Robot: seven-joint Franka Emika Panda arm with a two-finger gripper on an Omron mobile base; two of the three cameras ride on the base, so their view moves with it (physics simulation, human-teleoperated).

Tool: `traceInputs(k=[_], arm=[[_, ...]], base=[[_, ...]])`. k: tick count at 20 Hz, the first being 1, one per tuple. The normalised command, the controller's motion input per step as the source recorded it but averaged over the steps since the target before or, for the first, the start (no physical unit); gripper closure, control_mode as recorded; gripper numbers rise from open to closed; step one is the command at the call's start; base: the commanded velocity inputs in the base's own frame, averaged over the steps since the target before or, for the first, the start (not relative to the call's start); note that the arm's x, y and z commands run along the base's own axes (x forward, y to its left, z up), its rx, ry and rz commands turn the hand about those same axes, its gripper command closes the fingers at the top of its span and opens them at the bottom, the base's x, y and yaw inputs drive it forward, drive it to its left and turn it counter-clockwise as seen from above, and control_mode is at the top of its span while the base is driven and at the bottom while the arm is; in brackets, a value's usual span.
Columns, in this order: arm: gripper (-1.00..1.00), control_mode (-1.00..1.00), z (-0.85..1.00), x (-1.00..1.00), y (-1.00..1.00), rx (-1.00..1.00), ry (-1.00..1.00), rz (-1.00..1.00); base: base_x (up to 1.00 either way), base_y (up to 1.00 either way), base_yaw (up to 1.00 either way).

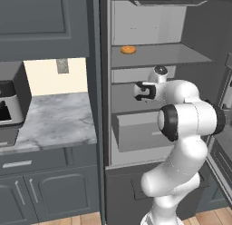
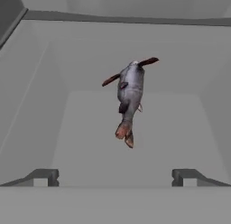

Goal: Take the fish from the fridge and place it on the digital scale on the counter by the fridge. Wait a few seconds for a reading, then move it to the plate on the dining counter.

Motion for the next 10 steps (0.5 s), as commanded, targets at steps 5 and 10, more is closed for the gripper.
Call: traceInputs(k=[5,10], arm=[[-1.00,-1.00,-0.41,0.54,-0.05,0.01,0.00,-0.01],[-1.00,-1.00,-0.36,0.53,-0.10,0.01,0.00,0.00]], base=[[0.00,0.00,0.00],[0.00,0.00,0.00]])
